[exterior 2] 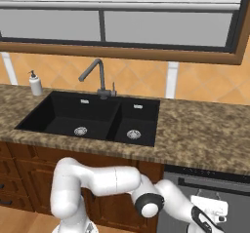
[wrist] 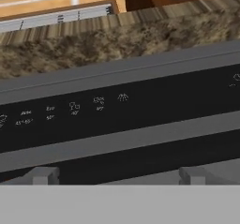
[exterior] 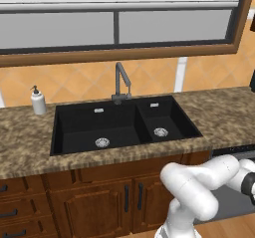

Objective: Pick up the cup and bowl from the counter, place them in the dishwasher, and close the dishwasher door.

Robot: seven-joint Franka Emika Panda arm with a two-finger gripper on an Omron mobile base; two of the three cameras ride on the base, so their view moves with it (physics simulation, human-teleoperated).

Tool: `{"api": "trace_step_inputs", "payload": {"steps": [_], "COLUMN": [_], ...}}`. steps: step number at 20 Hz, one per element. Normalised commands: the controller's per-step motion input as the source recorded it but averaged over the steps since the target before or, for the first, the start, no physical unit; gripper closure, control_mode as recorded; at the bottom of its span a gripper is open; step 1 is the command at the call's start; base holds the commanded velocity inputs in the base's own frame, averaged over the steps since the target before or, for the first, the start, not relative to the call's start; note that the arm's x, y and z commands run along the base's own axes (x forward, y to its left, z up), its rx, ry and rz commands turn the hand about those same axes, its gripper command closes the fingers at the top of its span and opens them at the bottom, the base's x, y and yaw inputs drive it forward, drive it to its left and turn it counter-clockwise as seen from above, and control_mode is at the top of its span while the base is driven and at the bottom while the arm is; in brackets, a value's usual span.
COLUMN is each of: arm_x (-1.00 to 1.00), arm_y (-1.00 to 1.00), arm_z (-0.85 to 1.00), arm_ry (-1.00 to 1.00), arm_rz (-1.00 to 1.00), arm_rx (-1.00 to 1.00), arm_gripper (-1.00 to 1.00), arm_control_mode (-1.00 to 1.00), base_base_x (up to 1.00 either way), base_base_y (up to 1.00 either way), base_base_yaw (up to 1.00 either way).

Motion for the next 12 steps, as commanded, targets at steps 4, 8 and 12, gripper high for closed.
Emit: {"api": "trace_step_inputs", "payload": {"steps": [4,8,12], "arm_x": [0.94,0.56,-0.29], "arm_y": [0.0,0.0,-0.27], "arm_z": [0.0,0.0,0.07], "arm_ry": [0.06,0.11,0.12], "arm_rz": [0.0,0.0,-0.01], "arm_rx": [-0.02,0.0,0.02], "arm_gripper": [-1.0,-1.0,-1.0], "arm_control_mode": [-1.0,-1.0,-1.0], "base_base_x": [0.0,0.0,0.0], "base_base_y": [0.0,0.0,0.0], "base_base_yaw": [0.0,0.0,0.0]}}
